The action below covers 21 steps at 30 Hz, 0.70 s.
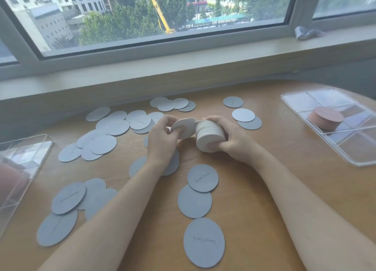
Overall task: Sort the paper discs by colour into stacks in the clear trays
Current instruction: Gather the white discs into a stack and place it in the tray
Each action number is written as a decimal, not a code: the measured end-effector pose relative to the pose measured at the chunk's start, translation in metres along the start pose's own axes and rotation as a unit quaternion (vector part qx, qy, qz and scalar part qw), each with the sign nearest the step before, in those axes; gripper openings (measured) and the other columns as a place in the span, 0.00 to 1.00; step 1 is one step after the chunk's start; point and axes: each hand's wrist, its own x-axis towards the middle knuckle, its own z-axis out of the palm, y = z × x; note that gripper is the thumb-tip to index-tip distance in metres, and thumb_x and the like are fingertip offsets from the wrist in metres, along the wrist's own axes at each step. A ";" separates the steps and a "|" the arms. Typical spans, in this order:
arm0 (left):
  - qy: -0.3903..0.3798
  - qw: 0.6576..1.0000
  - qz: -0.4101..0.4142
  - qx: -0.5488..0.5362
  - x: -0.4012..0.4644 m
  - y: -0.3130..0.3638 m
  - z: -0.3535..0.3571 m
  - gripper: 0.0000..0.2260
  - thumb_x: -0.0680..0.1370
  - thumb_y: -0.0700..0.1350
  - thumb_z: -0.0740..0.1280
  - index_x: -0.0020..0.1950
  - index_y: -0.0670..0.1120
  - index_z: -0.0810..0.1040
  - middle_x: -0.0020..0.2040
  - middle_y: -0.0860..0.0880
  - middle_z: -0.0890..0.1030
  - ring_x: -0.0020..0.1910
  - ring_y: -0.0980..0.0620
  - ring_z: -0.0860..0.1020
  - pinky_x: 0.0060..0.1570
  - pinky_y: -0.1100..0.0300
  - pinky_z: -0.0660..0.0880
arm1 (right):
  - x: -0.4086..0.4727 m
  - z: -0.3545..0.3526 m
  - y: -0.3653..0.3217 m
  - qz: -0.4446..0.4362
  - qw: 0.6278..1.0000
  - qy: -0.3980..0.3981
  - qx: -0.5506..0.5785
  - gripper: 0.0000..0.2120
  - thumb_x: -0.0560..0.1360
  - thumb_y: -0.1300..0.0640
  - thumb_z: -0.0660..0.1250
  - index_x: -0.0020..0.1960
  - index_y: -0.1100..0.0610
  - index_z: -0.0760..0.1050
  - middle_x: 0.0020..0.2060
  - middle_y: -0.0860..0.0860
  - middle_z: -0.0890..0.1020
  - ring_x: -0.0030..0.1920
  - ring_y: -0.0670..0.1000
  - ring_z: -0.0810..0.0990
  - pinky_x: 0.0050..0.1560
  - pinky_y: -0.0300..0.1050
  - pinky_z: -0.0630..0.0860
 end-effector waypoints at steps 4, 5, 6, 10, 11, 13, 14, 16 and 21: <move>0.070 0.998 -0.004 -0.009 -0.008 -0.002 0.004 0.03 0.78 0.47 0.70 0.50 0.53 0.78 0.44 0.56 0.82 0.40 0.49 0.78 0.42 0.60 0.73 | -0.002 0.000 0.000 0.003 1.000 0.002 0.002 0.30 0.68 0.61 0.75 0.66 0.43 0.71 0.58 0.40 0.77 0.59 0.43 0.76 0.63 0.50 0.75; 0.073 0.997 -0.002 -0.011 -0.009 -0.003 0.004 0.03 0.78 0.46 0.70 0.50 0.53 0.78 0.44 0.57 0.82 0.39 0.49 0.78 0.42 0.59 0.74 | -0.001 0.000 0.001 0.004 1.000 -0.002 0.002 0.30 0.68 0.60 0.75 0.66 0.42 0.70 0.58 0.40 0.77 0.60 0.44 0.76 0.63 0.50 0.74; 0.067 0.998 0.004 -0.010 -0.010 -0.002 0.003 0.03 0.78 0.46 0.70 0.50 0.52 0.78 0.44 0.57 0.82 0.39 0.50 0.78 0.43 0.60 0.74 | -0.001 0.001 0.002 0.004 1.000 -0.009 0.001 0.31 0.69 0.61 0.74 0.67 0.42 0.70 0.59 0.40 0.77 0.60 0.43 0.75 0.63 0.50 0.74; -0.007 0.998 0.045 -0.034 -0.015 0.006 0.003 0.01 0.79 0.43 0.69 0.49 0.49 0.80 0.44 0.57 0.83 0.40 0.53 0.78 0.43 0.63 0.73 | -0.001 0.004 -0.001 -0.004 1.000 -0.027 -0.006 0.34 0.71 0.62 0.74 0.70 0.40 0.67 0.63 0.32 0.72 0.62 0.34 0.71 0.62 0.35 0.70; -0.023 0.998 0.051 -0.038 -0.014 0.006 0.004 0.02 0.80 0.44 0.68 0.49 0.49 0.80 0.44 0.57 0.83 0.40 0.55 0.78 0.44 0.62 0.73 | -0.002 0.005 -0.002 -0.009 0.999 -0.029 -0.011 0.35 0.72 0.63 0.74 0.72 0.42 0.65 0.63 0.30 0.70 0.61 0.29 0.69 0.59 0.28 0.68; -0.057 0.996 0.060 -0.031 -0.013 0.005 0.003 0.05 0.82 0.45 0.65 0.51 0.51 0.81 0.42 0.59 0.83 0.40 0.60 0.78 0.45 0.60 0.74 | -0.002 0.007 -0.001 -0.018 0.999 -0.037 -0.029 0.39 0.72 0.64 0.74 0.76 0.46 0.61 0.63 0.24 0.66 0.60 0.24 0.65 0.56 0.21 0.63; -0.075 0.995 0.066 -0.023 -0.012 0.003 0.003 0.07 0.83 0.46 0.63 0.53 0.51 0.81 0.42 0.60 0.82 0.42 0.62 0.78 0.46 0.60 0.74 | -0.002 0.008 -0.001 -0.011 0.999 -0.043 -0.026 0.41 0.73 0.63 0.74 0.78 0.45 0.58 0.63 0.24 0.66 0.62 0.25 0.65 0.58 0.22 0.64; -0.109 0.990 0.093 -0.003 -0.009 -0.001 0.005 0.13 0.85 0.52 0.58 0.60 0.51 0.80 0.52 0.61 0.82 0.54 0.64 0.77 0.56 0.60 0.72 | -0.001 0.008 -0.001 0.007 0.998 -0.054 -0.013 0.42 0.74 0.60 0.74 0.78 0.40 0.55 0.67 0.32 0.69 0.66 0.33 0.68 0.67 0.34 0.67; -0.180 0.963 0.116 0.161 -0.012 -0.002 0.013 0.47 0.70 0.78 0.34 0.82 0.52 0.51 0.72 0.55 0.69 0.68 0.53 0.64 0.68 0.61 0.56 | -0.002 0.009 -0.004 0.006 0.996 -0.080 -0.047 0.40 0.76 0.55 0.71 0.79 0.40 0.51 0.76 0.41 0.62 0.74 0.42 0.63 0.74 0.49 0.63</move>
